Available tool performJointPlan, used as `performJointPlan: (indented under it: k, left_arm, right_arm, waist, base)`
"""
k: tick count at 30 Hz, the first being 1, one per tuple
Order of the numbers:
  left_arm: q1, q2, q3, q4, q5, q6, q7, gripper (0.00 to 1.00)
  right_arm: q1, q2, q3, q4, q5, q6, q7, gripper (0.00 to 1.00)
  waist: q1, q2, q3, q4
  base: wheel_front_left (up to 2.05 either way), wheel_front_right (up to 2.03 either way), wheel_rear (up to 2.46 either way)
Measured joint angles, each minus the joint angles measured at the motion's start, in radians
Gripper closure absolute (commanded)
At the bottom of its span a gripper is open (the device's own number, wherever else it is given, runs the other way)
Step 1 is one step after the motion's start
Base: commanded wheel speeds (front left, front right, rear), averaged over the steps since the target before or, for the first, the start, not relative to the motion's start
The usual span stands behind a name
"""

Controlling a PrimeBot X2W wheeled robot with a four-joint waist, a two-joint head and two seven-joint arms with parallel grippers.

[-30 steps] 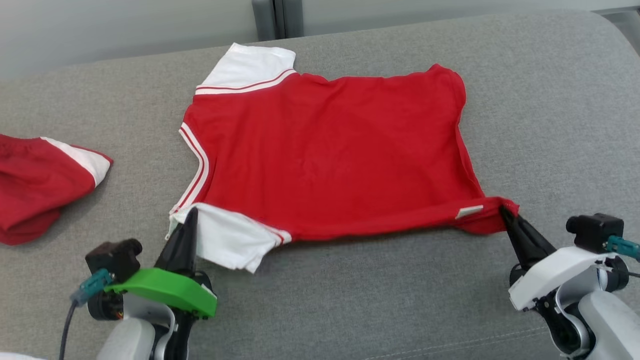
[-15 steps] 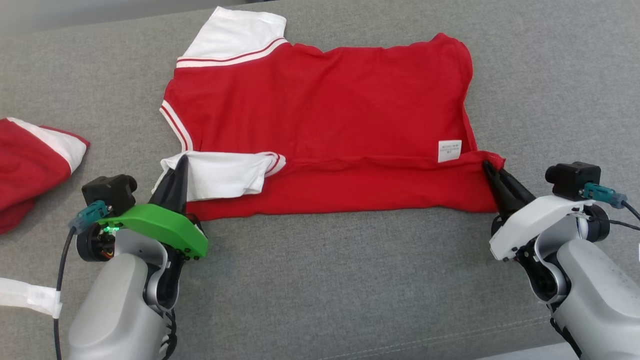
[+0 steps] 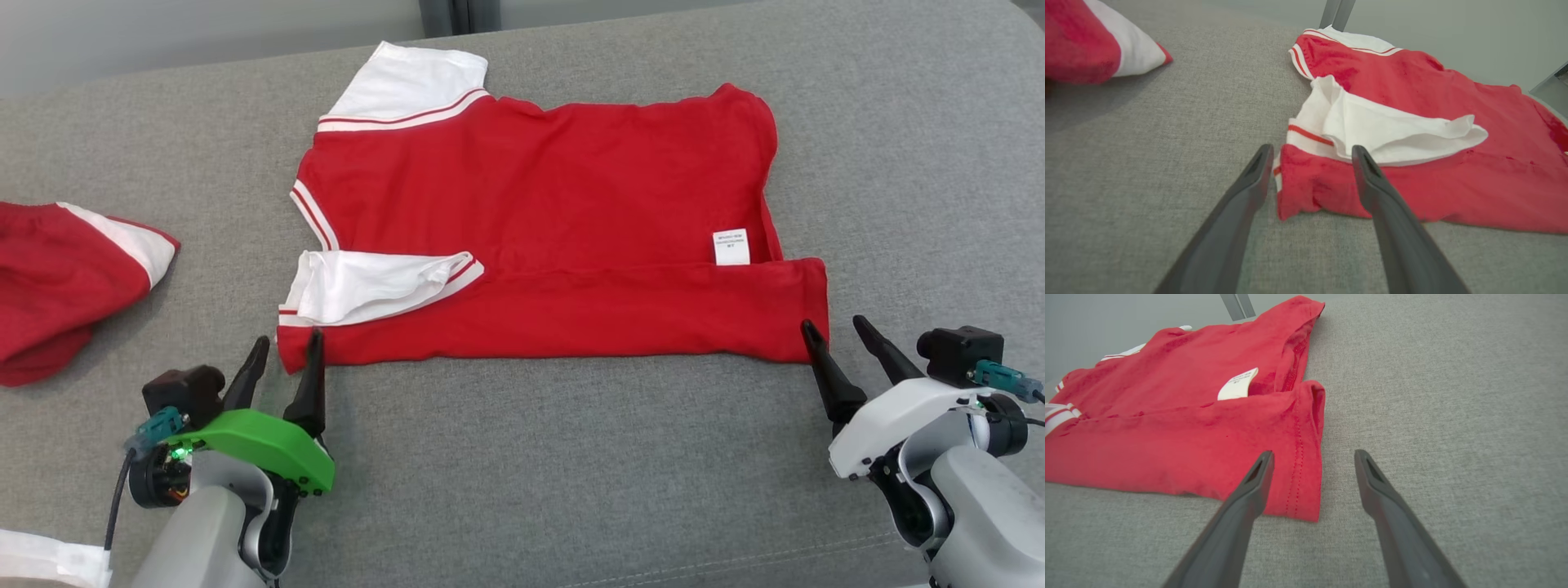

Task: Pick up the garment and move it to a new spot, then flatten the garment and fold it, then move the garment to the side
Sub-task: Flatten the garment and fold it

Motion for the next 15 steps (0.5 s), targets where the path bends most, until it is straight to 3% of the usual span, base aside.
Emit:
performJointPlan:
  k: [12, 13, 14, 15]
  left_arm:
    - [-0.056, -0.015, -0.020, 0.102, -0.007, -0.002, 0.030, 0.00]
    - [-0.064, -0.019, -0.021, 0.115, -0.013, -0.003, 0.029, 0.46]
    - [-0.073, -0.022, -0.018, 0.125, -0.022, -0.004, 0.023, 0.73]
    - [-0.080, -0.027, -0.014, 0.129, -0.033, -0.009, 0.020, 1.00]
  right_arm:
    - [-0.068, 0.046, 0.039, 0.103, -0.004, 0.000, 0.013, 0.00]
    - [-0.074, 0.053, 0.044, 0.114, 0.000, 0.000, 0.015, 0.00]
    - [-0.080, 0.058, 0.050, 0.123, 0.009, 0.000, 0.017, 0.52]
    - [-0.086, 0.062, 0.054, 0.129, 0.015, 0.000, 0.017, 0.93]
  waist:
    - [0.0000, 0.0000, 0.033, 0.002]
    - [0.0000, 0.0000, 0.035, 0.002]
    - [0.0000, 0.0000, 0.038, 0.002]
    - [0.0000, 0.0000, 0.039, 0.002]
  base:
    - [0.00, 0.00, 0.00]
    - [0.00, 0.00, 0.00]
    - [0.00, 0.00, 0.00]
    - [0.00, 0.00, 0.00]
